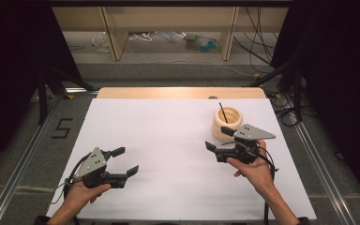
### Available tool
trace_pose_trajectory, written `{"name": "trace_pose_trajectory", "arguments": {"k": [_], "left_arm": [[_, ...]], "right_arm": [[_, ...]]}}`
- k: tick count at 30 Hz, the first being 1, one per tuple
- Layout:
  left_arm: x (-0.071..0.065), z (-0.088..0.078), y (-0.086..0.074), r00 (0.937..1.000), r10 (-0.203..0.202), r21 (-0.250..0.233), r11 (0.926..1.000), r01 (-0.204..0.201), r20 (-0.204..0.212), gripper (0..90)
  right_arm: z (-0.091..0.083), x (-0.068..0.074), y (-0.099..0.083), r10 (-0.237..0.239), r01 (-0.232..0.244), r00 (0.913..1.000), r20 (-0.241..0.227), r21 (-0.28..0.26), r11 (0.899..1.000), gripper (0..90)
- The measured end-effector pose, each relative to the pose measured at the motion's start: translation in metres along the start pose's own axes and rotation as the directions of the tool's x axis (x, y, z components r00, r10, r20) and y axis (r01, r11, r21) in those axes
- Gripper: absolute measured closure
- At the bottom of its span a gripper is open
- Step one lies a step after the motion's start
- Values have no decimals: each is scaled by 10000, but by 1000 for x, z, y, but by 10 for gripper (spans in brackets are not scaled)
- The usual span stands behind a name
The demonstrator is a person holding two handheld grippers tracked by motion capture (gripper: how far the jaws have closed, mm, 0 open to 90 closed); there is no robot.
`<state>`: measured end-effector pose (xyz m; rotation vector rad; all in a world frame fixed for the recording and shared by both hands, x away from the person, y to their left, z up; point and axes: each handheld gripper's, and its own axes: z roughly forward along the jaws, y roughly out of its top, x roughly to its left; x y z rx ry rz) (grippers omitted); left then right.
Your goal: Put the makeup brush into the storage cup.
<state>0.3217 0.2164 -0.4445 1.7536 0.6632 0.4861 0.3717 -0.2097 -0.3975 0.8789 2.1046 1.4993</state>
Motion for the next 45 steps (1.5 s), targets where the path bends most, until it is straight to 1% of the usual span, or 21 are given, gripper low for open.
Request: {"name": "trace_pose_trajectory", "arguments": {"k": [4,5,8,13,15,18,20,22,23,28,29,30,31,32,34,35,36,37,40,41,45], "left_arm": [[0,1,0,10000,-81,-18,10000,81,41,183],[0,2,1,10000,25,-19,10000,-25,74,183],[0,2,1,10000,21,-39,10000,-21,81,183],[0,1,1,9999,50,-19,10000,-50,93,183],[0,1,0,9999,52,-20,10000,-52,90,183],[0,0,0,10000,2,-39,10000,-1,38,183],[-1,-1,0,10000,-61,-26,10000,61,68,183],[-1,-1,0,10000,30,-28,10000,-30,89,183],[-1,-1,-1,9999,38,-69,10000,-37,116,183],[-1,0,-1,9999,15,-105,9999,-14,139,183],[-1,-1,0,10000,-37,-18,10000,37,91,183],[-1,-1,0,10000,4,-30,10000,-4,96,183],[-1,-1,0,9999,84,-11,10000,-83,115,183],[-1,-1,0,9999,68,-12,10000,-68,106,183],[-1,-1,0,9999,59,-12,10000,-59,91,183],[-1,-1,-1,9999,-33,-12,10000,33,96,183],[-1,-1,-1,9999,-53,-15,10000,53,87,183],[-1,-1,0,9999,74,-1,10000,-74,102,183],[-1,-1,-1,9999,88,19,10000,-88,94,183],[-1,-1,-1,10000,-42,12,10000,42,76,183],[-1,-1,-1,10000,37,6,10000,-37,60,183]], "right_arm": [[-5,0,-5,58,-60,9999,-122,-85,9999,204],[-6,1,-7,111,-112,9999,-76,-130,9999,204],[-9,2,-11,72,-72,9999,-120,63,10000,204],[-11,5,-17,38,-38,9999,-113,14,10000,203],[-10,7,-19,159,-162,9995,-269,-96,9998,203],[-12,8,-20,64,-63,9998,-196,80,9999,203],[-11,9,-22,103,-104,9997,-236,-57,9999,202],[-13,10,-23,80,-78,9997,-251,94,9999,202],[-12,10,-24,105,-107,9997,-240,-75,9999,201],[-15,10,-28,146,-145,9997,-170,47,9999,196],[-15,10,-30,164,-165,9998,-94,-97,9998,193],[-15,10,-31,204,-208,9994,-273,-146,9997,192],[-17,10,-31,232,-231,9995,-199,55,9997,192],[-17,10,-33,249,-252,9994,-243,-91,9996,191],[-17,11,-34,174,-176,9991,-383,-69,9998,190],[-17,12,-35,145,-149,9992,-370,-110,9998,190],[-19,12,-35,111,-109,9996,-271,83,9999,190],[-19,13,-36,174,-173,9993,-323,58,9998,189],[-21,15,-38,99,-98,9995,-309,21,9999,189],[-22,15,-38,37,-34,9995,-305,100,9999,188],[-24,17,-41,22,-20,9997,-247,58,10000,186]]}}
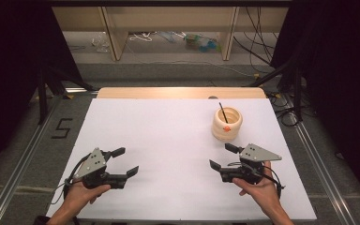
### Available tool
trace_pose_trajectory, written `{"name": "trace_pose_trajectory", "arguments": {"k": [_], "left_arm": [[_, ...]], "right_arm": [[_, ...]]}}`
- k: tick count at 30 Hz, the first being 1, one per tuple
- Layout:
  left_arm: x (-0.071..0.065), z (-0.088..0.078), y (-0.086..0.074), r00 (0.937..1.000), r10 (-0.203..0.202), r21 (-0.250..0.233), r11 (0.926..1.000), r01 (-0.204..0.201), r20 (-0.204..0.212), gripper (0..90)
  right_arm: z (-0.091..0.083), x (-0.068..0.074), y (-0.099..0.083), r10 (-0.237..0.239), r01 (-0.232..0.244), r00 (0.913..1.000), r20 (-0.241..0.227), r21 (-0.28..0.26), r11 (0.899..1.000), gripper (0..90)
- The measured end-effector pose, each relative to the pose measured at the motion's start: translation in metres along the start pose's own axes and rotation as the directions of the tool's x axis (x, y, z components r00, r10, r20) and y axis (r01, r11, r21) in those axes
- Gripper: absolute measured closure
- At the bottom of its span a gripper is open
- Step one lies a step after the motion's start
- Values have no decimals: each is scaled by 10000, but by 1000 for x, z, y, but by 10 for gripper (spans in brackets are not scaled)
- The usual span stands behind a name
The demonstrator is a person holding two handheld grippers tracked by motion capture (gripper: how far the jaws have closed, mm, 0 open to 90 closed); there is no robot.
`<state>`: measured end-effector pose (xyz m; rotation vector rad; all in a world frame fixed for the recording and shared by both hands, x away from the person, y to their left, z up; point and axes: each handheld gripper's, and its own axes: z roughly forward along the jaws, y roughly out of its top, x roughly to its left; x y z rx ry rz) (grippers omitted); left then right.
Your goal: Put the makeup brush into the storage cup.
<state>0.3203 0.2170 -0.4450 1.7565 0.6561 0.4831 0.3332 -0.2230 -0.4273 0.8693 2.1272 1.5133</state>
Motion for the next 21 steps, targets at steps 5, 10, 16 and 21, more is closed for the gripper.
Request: {"name": "trace_pose_trajectory", "arguments": {"k": [5,10,16,21], "left_arm": [[0,0,0,10000,33,9,10000,-33,29,183],[-1,0,0,10000,-87,22,10000,87,3,183],[0,1,0,10000,30,25,10000,-30,21,183],[-1,1,0,10000,-90,20,10000,90,6,183]], "right_arm": [[-4,1,-3,8,-5,9998,-174,154,9999,185],[-8,1,-7,-7,9,9999,-105,163,9999,185],[-12,3,-10,-36,38,9999,-128,151,9999,185],[-12,5,-12,-98,101,9998,-157,170,9998,185]]}}
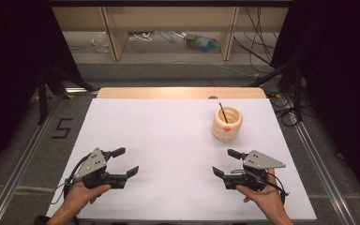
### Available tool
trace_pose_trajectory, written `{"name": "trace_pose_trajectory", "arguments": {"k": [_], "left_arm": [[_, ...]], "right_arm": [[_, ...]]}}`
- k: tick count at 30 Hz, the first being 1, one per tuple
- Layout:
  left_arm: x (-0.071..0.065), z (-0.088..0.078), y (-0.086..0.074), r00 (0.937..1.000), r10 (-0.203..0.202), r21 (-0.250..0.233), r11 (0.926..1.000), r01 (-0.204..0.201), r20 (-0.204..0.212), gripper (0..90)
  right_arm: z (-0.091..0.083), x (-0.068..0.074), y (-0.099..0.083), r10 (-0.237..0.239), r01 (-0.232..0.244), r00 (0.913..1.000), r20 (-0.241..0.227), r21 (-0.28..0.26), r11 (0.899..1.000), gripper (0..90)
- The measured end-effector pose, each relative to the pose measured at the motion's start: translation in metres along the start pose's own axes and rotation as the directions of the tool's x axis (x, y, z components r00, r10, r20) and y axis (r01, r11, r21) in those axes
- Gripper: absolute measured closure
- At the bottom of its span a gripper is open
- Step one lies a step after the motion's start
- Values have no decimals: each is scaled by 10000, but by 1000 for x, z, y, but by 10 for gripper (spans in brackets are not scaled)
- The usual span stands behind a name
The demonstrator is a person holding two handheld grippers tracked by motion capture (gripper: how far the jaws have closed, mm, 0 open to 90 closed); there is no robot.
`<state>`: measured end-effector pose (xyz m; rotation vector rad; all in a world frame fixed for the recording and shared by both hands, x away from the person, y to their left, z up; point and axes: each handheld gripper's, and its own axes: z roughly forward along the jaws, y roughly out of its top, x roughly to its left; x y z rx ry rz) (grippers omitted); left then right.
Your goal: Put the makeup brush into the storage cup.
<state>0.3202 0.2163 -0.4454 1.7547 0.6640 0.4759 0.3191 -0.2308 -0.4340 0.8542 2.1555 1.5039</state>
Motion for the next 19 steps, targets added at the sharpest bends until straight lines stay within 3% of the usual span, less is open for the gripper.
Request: {"name": "trace_pose_trajectory", "arguments": {"k": [8,10,19], "left_arm": [[1,0,0,9999,115,11,9999,-115,13,183],[1,0,0,9999,106,6,9999,-106,10,183],[0,1,0,10000,-14,7,10000,14,13,183]], "right_arm": [[2,-1,-1,-97,97,9999,-39,-117,9999,186],[1,0,-1,-126,126,9999,39,132,9998,186],[3,0,-2,-219,219,9998,1,156,9996,186]]}}
